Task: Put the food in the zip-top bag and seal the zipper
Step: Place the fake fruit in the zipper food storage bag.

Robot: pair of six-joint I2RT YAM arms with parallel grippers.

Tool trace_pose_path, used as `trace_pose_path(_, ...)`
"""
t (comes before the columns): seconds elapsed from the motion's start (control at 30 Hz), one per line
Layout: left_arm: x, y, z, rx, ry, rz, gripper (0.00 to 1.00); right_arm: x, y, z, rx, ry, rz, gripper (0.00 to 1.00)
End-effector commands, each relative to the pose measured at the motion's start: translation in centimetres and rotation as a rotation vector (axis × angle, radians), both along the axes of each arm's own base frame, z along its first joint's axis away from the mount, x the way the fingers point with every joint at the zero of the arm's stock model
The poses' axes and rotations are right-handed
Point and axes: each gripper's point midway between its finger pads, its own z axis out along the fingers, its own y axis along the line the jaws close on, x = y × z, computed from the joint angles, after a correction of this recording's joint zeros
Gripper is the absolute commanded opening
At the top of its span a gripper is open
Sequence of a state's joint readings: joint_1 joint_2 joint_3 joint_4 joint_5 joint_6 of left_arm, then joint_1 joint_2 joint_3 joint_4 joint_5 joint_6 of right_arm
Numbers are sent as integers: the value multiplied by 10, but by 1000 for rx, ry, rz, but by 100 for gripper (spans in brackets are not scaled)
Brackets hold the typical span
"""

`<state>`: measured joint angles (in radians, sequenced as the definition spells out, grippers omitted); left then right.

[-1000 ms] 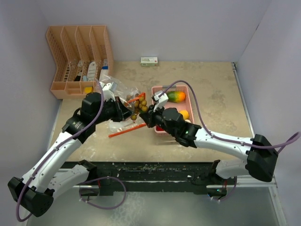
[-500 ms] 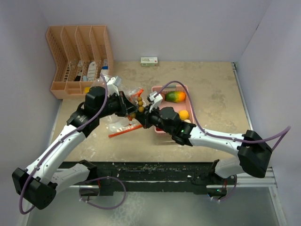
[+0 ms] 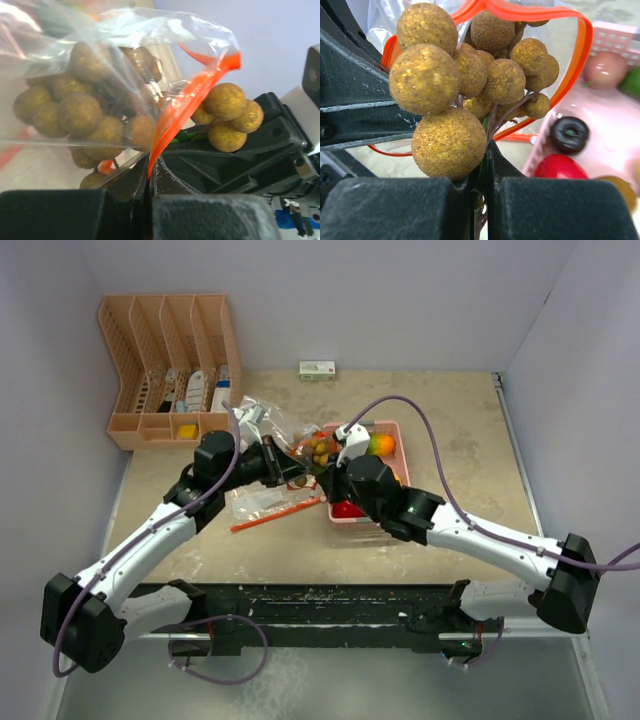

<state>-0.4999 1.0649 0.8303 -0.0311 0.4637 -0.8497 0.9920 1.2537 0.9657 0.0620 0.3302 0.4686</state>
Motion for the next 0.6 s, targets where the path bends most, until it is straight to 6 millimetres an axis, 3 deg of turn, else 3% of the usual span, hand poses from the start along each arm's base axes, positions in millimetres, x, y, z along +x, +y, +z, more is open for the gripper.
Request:
trace_pose_path(0.0, 1, -21, 15, -144, -14, -77, 0, 10, -45, 4, -165, 1, -164, 0)
trace_pose_path(0.27, 10, -32, -7, -197, 50, -88, 0, 4, -57, -50, -311, 110, -194, 0)
trace_pose_path(0.37, 16, -33, -24, -169, 91, -66, 0, 5, -54, -54, -323, 121, -192, 1)
trace_pose_path(0.57, 22, -37, -41, -157, 128, -70, 0, 12, -32, -37, -262, 92, -151, 27)
